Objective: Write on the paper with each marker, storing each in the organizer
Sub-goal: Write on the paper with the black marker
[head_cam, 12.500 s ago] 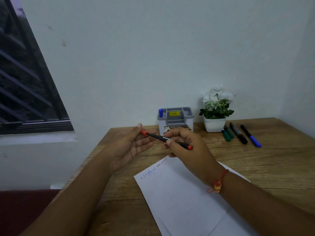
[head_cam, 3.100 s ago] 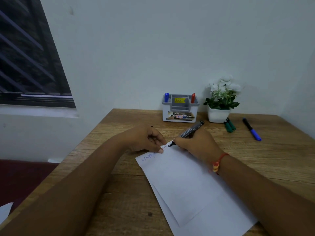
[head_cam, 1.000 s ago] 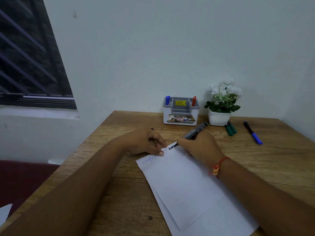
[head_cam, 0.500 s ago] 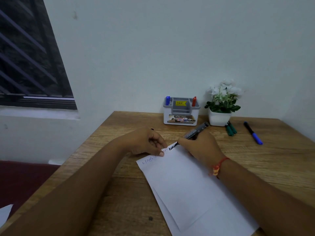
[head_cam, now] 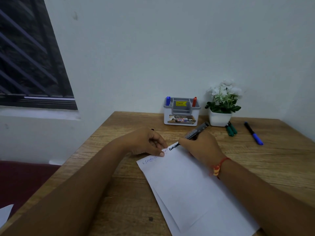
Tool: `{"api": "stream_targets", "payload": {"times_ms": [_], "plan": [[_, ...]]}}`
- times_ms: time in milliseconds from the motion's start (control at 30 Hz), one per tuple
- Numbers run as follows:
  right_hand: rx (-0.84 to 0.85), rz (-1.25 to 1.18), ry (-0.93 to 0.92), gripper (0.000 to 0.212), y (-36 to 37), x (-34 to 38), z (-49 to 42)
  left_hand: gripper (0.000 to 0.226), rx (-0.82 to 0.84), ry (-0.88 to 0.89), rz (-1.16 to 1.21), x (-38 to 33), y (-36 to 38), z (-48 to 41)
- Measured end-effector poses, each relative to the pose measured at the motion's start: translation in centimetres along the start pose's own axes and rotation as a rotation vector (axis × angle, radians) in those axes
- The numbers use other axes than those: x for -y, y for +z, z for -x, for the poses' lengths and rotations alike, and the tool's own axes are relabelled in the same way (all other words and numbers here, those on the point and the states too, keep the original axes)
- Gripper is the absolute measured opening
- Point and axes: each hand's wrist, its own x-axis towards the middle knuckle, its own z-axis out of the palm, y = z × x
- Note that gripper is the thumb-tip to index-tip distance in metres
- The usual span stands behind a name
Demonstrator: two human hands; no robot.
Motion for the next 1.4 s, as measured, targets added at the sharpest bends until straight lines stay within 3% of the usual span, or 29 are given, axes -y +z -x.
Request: {"api": "stream_targets", "payload": {"times_ms": [1400], "plan": [[-0.027,-0.021,0.015,0.018,0.07,-0.03,-0.1,0.03,-0.001,0.006,0.032,-0.1,0.11,0.15]]}}
